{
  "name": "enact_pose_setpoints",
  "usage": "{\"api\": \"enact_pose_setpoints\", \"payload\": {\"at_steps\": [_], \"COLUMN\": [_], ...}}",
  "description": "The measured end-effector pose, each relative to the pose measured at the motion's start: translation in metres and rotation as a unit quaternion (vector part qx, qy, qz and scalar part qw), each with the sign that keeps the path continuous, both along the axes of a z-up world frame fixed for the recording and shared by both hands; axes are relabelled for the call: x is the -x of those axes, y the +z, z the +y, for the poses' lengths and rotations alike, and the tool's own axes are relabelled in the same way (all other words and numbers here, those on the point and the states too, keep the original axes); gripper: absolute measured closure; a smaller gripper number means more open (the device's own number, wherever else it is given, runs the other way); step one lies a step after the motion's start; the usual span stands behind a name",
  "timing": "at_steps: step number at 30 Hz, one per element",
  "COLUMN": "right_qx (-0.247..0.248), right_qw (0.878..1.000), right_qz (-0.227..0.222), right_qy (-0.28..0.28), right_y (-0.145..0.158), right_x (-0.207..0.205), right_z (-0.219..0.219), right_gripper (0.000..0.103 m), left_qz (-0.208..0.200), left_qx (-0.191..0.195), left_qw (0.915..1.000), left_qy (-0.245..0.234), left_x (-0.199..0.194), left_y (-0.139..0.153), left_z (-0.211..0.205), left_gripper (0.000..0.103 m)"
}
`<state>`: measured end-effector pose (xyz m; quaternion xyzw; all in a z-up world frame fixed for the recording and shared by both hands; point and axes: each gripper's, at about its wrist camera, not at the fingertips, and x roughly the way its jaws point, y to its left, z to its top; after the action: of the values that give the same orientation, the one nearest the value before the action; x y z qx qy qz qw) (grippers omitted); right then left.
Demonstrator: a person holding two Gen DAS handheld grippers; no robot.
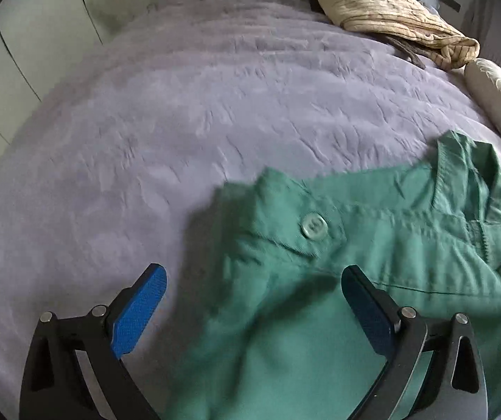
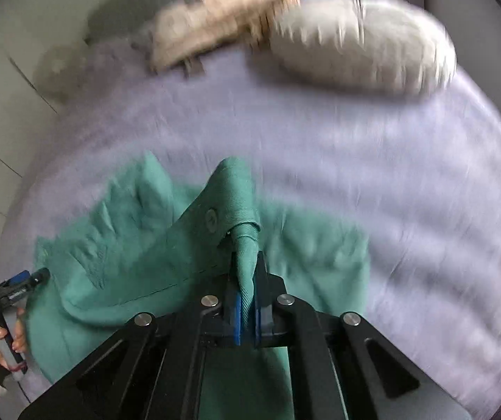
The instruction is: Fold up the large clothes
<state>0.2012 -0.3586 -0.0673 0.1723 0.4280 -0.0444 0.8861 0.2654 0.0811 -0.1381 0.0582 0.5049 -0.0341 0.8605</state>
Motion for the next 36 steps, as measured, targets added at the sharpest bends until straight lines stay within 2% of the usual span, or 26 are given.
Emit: {"api": "enact_pose_setpoints", "payload": {"at_steps": [1, 3, 5, 6, 8, 9, 10, 11, 12, 13, 14, 17, 20, 22, 24, 25, 26, 27, 28, 29, 30, 31, 33, 36], "right_qx": [-0.004, -0.026, -0.032, -0.047, -0.097, -0.114, -0.131, -0.142, -0.14, -0.121, -0.102, -0.031, 0.042, 0.064, 0.047, 0.029, -0.01, -0.066, -0.125, -0.142, -0.139, -0.12, -0.09, -0.083], "right_qw": [1.0, 0.999, 0.997, 0.995, 0.99, 0.987, 0.985, 0.983, 0.983, 0.986, 0.989, 0.998, 0.998, 0.997, 0.998, 0.998, 0.996, 0.992, 0.985, 0.982, 0.981, 0.983, 0.988, 0.994], "right_qz": [-0.006, 0.018, 0.06, 0.074, 0.076, 0.066, 0.06, 0.063, 0.069, 0.071, 0.056, -0.013, -0.046, -0.042, -0.016, 0.021, 0.06, 0.066, 0.054, 0.047, 0.044, 0.043, 0.025, -0.005], "right_qy": [-0.003, -0.023, -0.043, -0.051, -0.075, -0.087, -0.093, -0.095, -0.093, -0.088, -0.086, -0.05, -0.026, -0.029, -0.041, -0.049, -0.067, -0.08, -0.105, -0.117, -0.127, -0.134, -0.125, -0.066], "right_y": [0.003, -0.012, -0.046, -0.062, -0.085, -0.087, -0.087, -0.086, -0.084, -0.075, -0.066, -0.018, 0.004, -0.004, -0.026, -0.045, -0.067, -0.077, -0.08, -0.076, -0.071, -0.062, -0.042, -0.015], "right_x": [-0.001, -0.01, -0.017, -0.02, -0.014, -0.011, -0.008, -0.007, -0.008, -0.007, -0.005, 0.006, 0.01, 0.003, -0.004, -0.012, -0.017, -0.015, -0.005, 0.002, 0.008, 0.013, 0.023, 0.017], "right_z": [-0.007, -0.024, -0.036, -0.038, -0.045, -0.048, -0.051, -0.052, -0.052, -0.049, -0.046, -0.025, -0.007, -0.002, -0.011, -0.019, -0.032, -0.043, -0.058, -0.064, -0.067, -0.067, -0.062, -0.039], "right_gripper": [0.098, 0.098, 0.098, 0.097, 0.097, 0.095, 0.09, 0.089, 0.089, 0.093, 0.097, 0.097, 0.097, 0.097, 0.096, 0.09, 0.087, 0.087, 0.084, 0.079, 0.069, 0.063, 0.062, 0.062], "left_qz": [0.003, 0.018, 0.032, 0.036, 0.046, 0.046, 0.04, 0.019, 0.004, -0.013, -0.027, -0.05, -0.083, -0.105, -0.092, -0.069, -0.045, -0.037, -0.041, -0.047, -0.05, -0.055, -0.066, -0.064], "left_qx": [-0.002, 0.006, 0.022, 0.028, 0.047, 0.043, 0.033, 0.001, -0.01, 0.0, 0.016, 0.047, 0.029, 0.003, -0.041, -0.062, -0.064, -0.041, -0.025, -0.011, -0.008, -0.008, 0.001, 0.014], "left_qw": [1.0, 0.9998, 0.9991, 0.9988, 0.9977, 0.9975, 0.9976, 0.9986, 0.999, 0.9993, 0.9992, 0.9976, 0.996, 0.9942, 0.9948, 0.9953, 0.9963, 0.9974, 0.9975, 0.9971, 0.9968, 0.9965, 0.9968, 0.9978], "left_qy": [0.001, 0.009, 0.016, 0.015, -0.015, -0.031, -0.045, -0.049, -0.044, -0.035, -0.022, -0.001, 0.013, 0.023, 0.018, 0.027, 0.038, 0.046, 0.052, 0.059, 0.061, 0.062, 0.046, -0.009], "left_x": [-0.005, -0.018, -0.027, -0.029, -0.031, -0.027, -0.024, -0.019, -0.014, -0.009, -0.004, 0.007, 0.019, 0.02, 0.013, 0.006, 0.002, 0.003, 0.006, 0.01, 0.013, 0.017, 0.023, 0.031], "left_y": [-0.003, -0.013, -0.022, -0.025, -0.028, -0.027, -0.024, -0.017, -0.01, 0.0, 0.011, 0.028, 0.034, 0.029, 0.004, -0.008, -0.016, -0.013, -0.007, 0.006, 0.015, 0.025, 0.041, 0.059], "left_z": [0.0, 0.001, 0.002, 0.001, -0.008, -0.014, -0.02, -0.027, -0.027, -0.022, -0.015, 0.001, -0.002, -0.01, -0.016, -0.015, -0.009, 0.0, 0.008, 0.018, 0.025, 0.03, 0.033, 0.013], "left_gripper": [0.002, 0.002, 0.002, 0.006, 0.039, 0.049, 0.069, 0.088, 0.089, 0.089, 0.089, 0.089, 0.089, 0.089, 0.085, 0.083, 0.083, 0.083, 0.083, 0.083, 0.083, 0.083, 0.082, 0.082]}}
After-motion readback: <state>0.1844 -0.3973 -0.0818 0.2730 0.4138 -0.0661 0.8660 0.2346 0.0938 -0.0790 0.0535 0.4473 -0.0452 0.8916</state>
